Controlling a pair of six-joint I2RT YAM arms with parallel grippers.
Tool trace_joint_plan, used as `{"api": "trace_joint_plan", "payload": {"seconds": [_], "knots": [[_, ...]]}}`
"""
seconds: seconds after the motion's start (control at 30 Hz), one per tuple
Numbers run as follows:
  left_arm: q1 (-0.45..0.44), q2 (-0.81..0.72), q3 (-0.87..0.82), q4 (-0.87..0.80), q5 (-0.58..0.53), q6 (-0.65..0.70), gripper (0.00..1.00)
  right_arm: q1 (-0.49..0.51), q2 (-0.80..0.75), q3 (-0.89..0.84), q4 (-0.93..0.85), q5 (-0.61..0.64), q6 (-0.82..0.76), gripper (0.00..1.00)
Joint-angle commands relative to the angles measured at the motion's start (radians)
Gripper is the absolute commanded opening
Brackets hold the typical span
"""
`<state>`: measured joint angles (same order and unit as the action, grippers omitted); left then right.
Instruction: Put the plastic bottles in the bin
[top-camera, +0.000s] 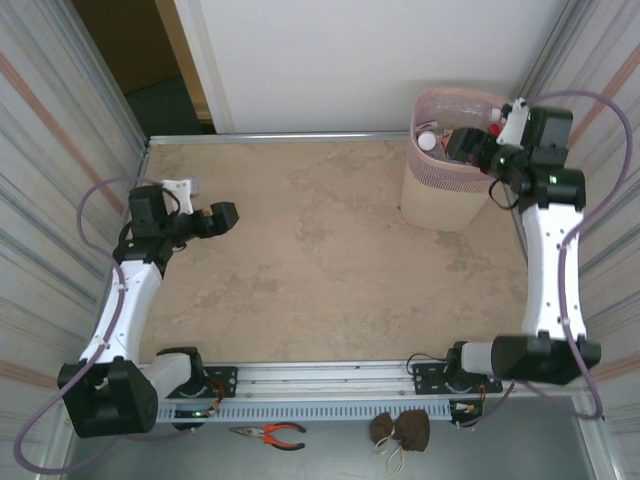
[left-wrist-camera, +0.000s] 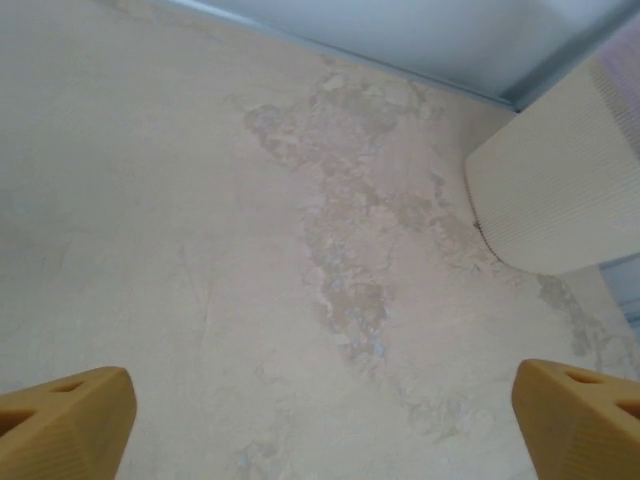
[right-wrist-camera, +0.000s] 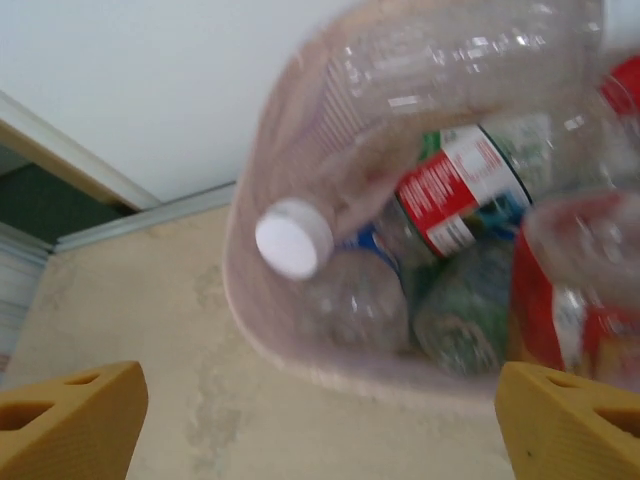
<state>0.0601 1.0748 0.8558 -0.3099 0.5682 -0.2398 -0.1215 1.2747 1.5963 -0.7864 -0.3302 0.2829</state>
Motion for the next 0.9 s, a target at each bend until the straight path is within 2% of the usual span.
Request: {"api": "trace_joint_plan", "payload": {"seconds": [0.0, 0.1, 0.2, 0.3, 0.4, 0.53, 0.67, 0.87], "knots": [[0.010, -0.017, -0.046, 0.057, -0.095, -0.053, 0.99, -0.006, -0.117, -0.138, 0.033, 0.049, -0.060, 0.99], [0.008, -0.030, -0.098, 0.078, -0.196, -0.056, 0.99, -0.006, -0.223, -0.333, 0.121, 0.090, -0.077, 0.99], [0.008, -0.065, -0.162, 0.123, -0.303, -0.048, 0.99, -0.004, -0.313, -0.526, 0.238, 0.195, -0.102, 0.99], [-0.008, -0.127, -0.263, 0.225, -0.395, 0.017, 0.99, -0.002, -0.354, -0.715, 0.408, 0.244, -0.168, 0.99], [-0.054, -0.181, -0.358, 0.342, -0.517, 0.094, 0.99, 0.014, -0.357, -0.909, 0.636, 0.255, -0.192, 0.99], [-0.118, -0.168, -0.442, 0.465, -0.642, 0.183, 0.99, 0.048, -0.247, -1.048, 0.860, 0.331, -0.195, 0.99], [-0.143, -0.068, -0.489, 0.604, -0.670, 0.249, 0.99, 0.077, -0.112, -1.154, 1.136, 0.364, -0.203, 0.99], [-0.141, 0.107, -0.538, 0.894, -0.616, 0.321, 0.99, 0.083, 0.037, -1.235, 1.424, 0.397, -0.209, 0.99]]}}
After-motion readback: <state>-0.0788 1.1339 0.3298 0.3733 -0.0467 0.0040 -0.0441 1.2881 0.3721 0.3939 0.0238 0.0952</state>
